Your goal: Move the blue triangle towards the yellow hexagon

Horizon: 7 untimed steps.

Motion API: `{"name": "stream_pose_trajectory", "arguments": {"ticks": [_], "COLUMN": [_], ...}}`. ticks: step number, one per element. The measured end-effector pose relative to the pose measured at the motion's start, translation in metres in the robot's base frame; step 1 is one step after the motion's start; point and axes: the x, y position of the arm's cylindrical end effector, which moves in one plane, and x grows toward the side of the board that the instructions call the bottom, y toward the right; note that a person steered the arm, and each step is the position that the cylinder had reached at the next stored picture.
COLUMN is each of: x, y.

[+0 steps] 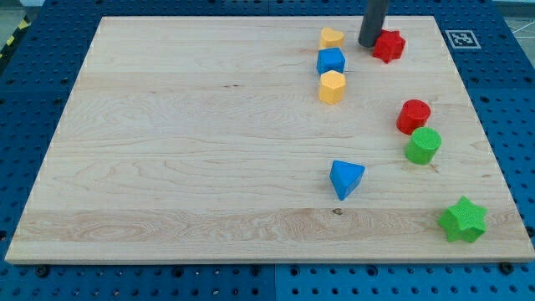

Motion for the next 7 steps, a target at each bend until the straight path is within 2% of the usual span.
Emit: {"name": "stream_pose_trajectory", "arguments": {"ticks": [3,7], "x": [0.086,0.258], "y": [-0.018,-0.03]}}
